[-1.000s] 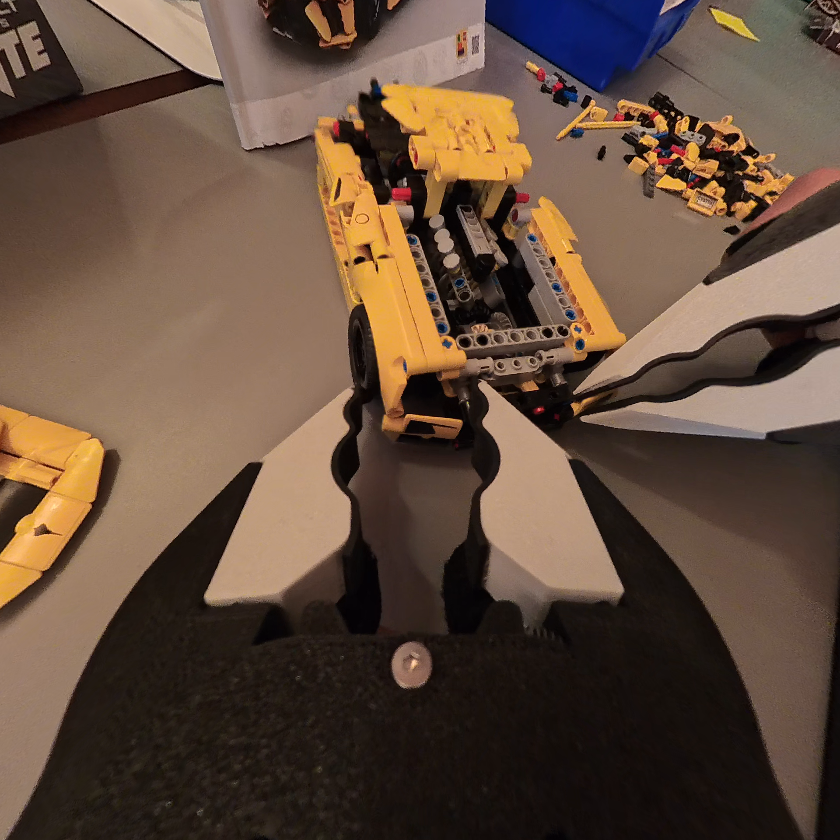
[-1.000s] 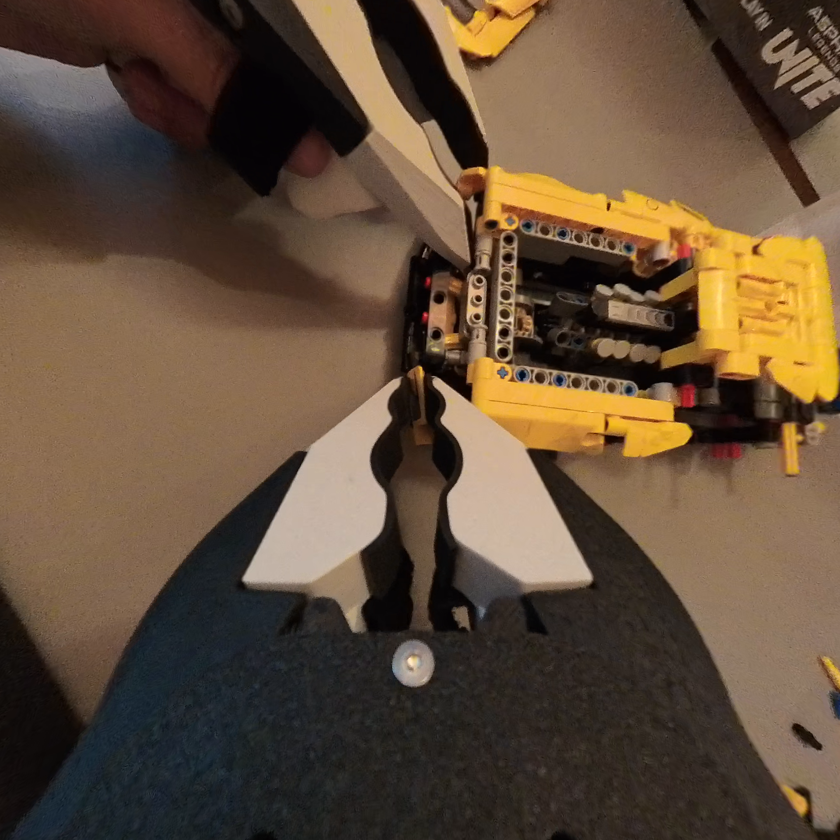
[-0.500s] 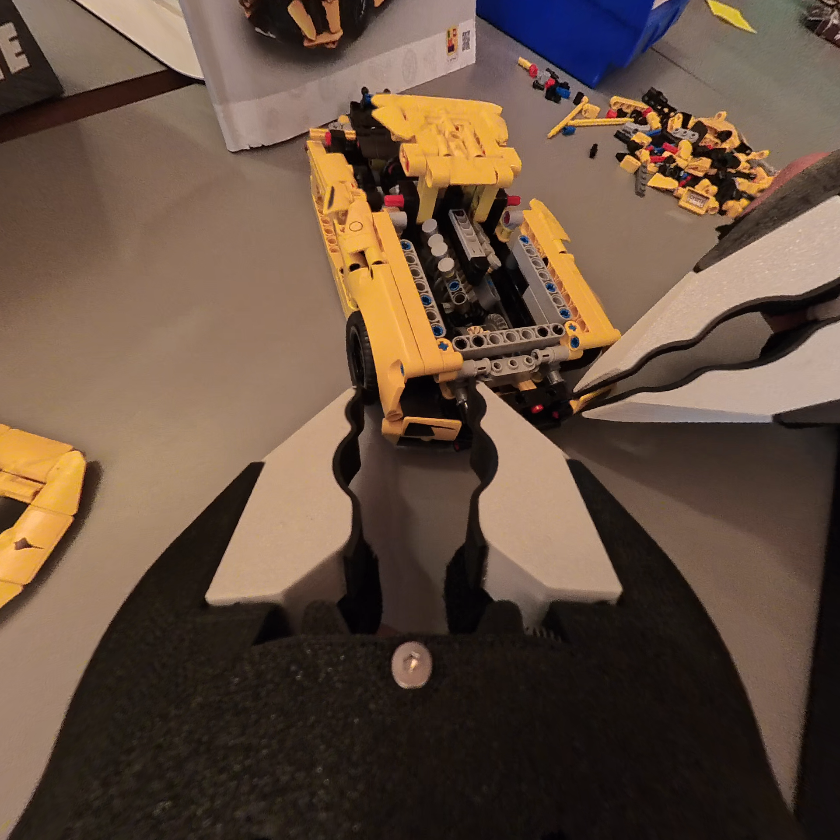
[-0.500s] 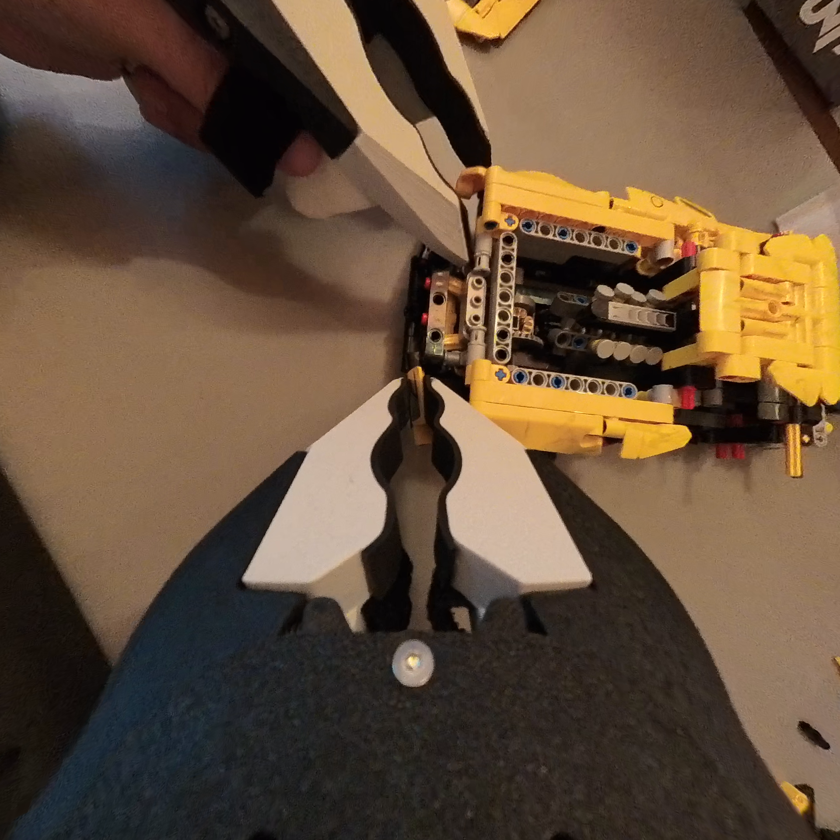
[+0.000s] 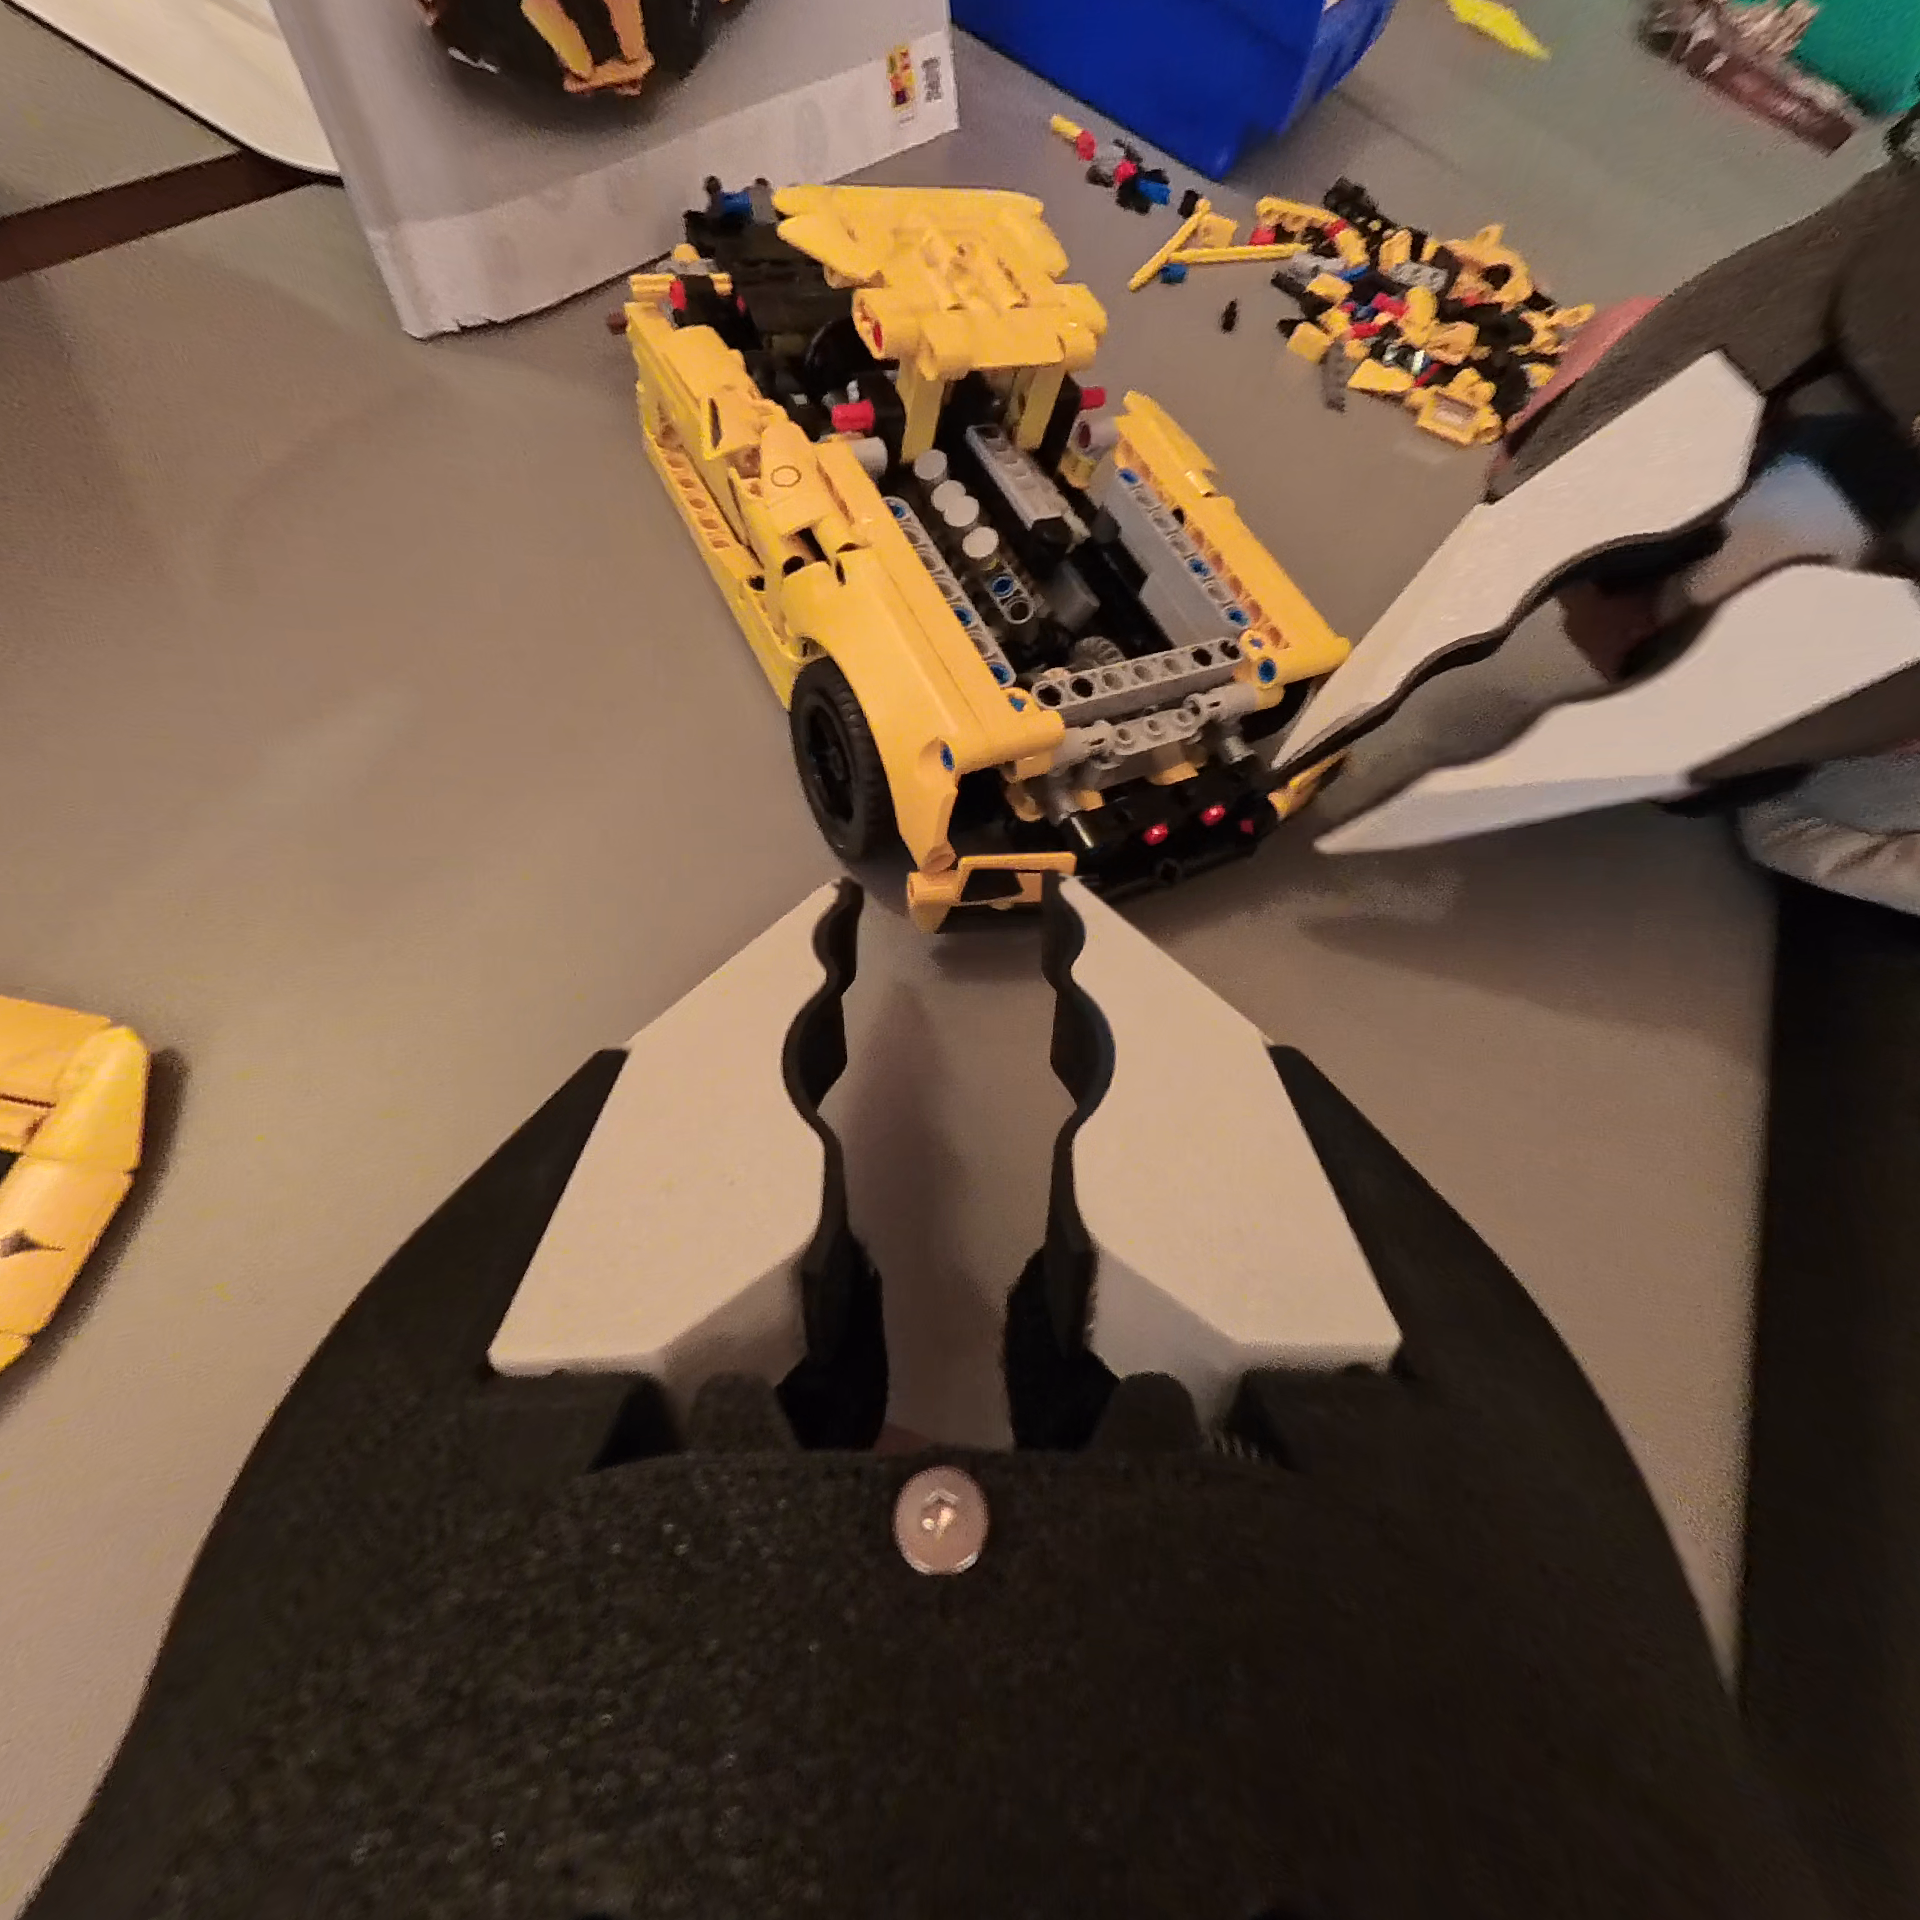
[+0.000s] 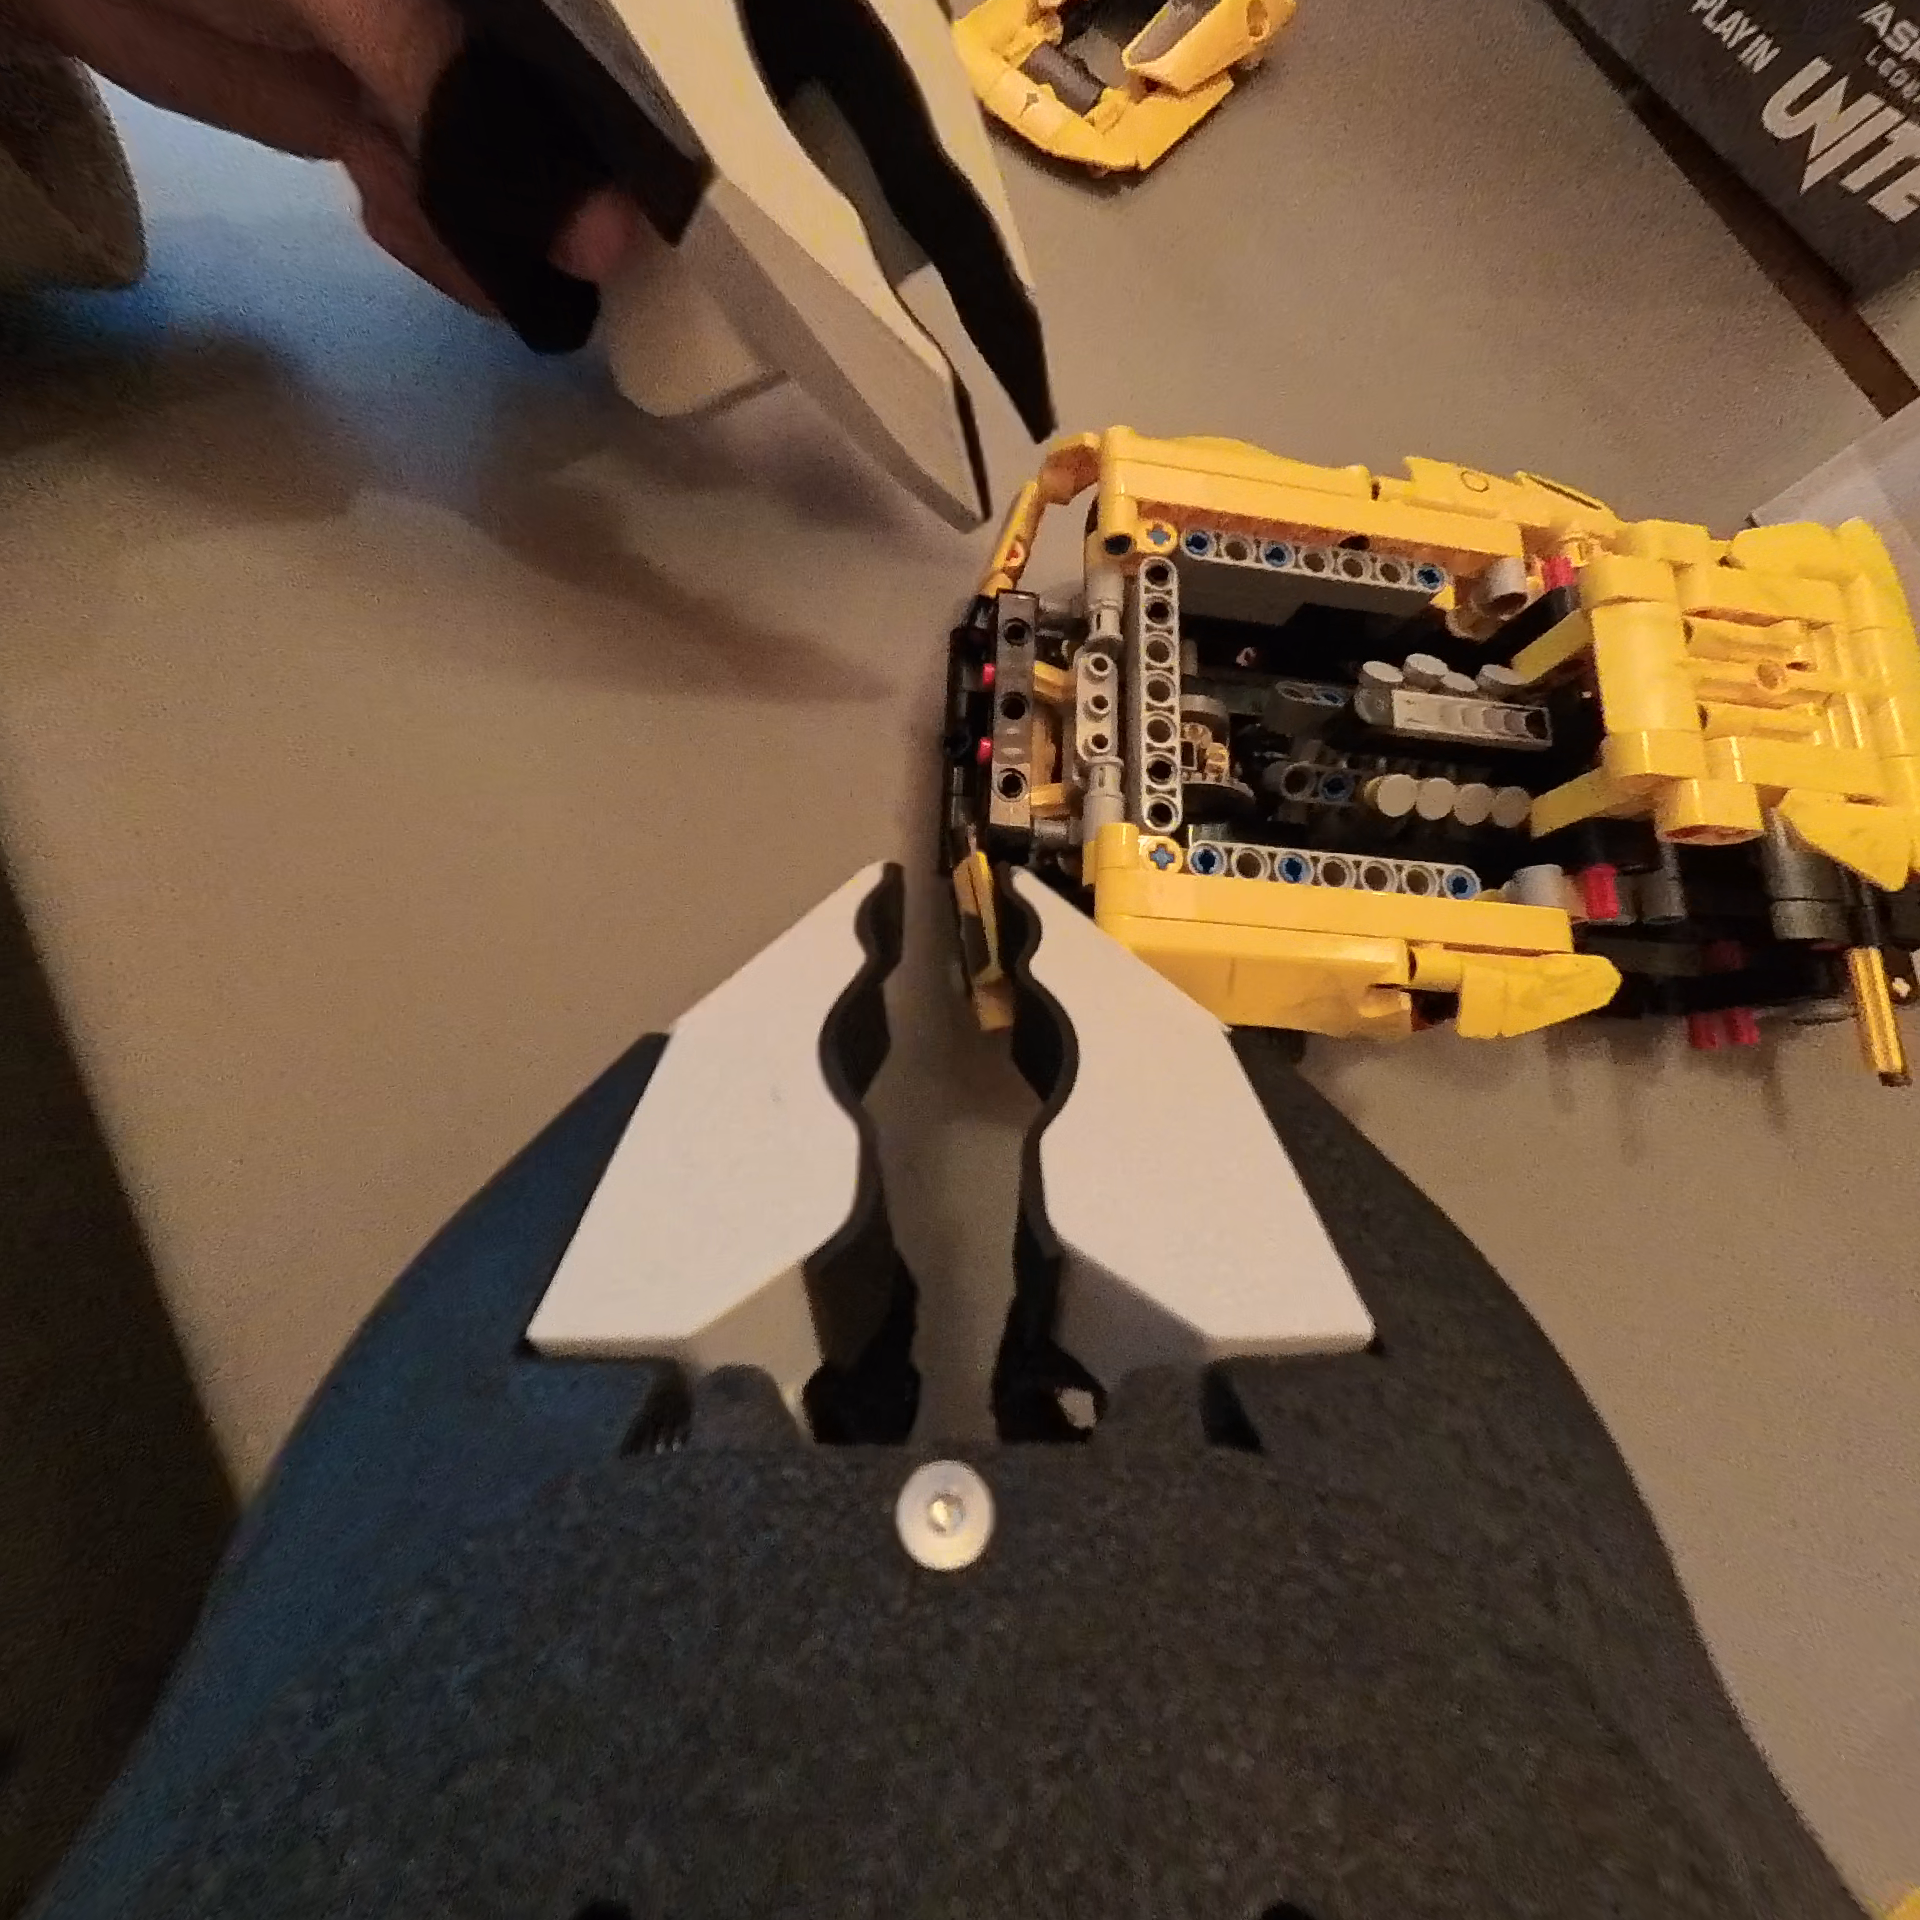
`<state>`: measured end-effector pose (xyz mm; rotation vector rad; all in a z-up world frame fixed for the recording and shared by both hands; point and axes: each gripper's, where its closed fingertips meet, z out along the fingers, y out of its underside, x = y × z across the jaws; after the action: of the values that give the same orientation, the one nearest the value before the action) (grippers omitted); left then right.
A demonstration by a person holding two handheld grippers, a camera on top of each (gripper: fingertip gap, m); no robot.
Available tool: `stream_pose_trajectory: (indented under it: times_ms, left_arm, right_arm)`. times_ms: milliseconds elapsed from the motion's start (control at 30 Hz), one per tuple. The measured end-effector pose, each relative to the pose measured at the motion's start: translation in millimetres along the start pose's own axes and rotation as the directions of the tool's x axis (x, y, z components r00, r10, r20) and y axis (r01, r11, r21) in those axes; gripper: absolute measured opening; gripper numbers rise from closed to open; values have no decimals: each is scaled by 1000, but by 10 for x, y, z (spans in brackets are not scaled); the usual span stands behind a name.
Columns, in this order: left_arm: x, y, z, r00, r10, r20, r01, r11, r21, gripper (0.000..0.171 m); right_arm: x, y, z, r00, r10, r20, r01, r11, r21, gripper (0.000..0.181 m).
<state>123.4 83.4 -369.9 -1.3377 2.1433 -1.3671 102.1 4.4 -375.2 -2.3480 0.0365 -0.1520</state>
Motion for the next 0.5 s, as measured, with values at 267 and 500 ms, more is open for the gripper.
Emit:
stream_pose_trajectory:
  times_ms: [267, 500]
  left_arm:
    - [-10, -222, 129, 1000, 16, -17, -14, 995, 96, 39]
    - [-44, -211, 232, 1000, 12, -17, -10, 996, 85, 37]
  right_arm:
    - [52, -333, 69, 999, 47, -17, -46, 997, 57, 34]
    - [140, -339, 278, 997, -35, -67, 33, 999, -23, 18]
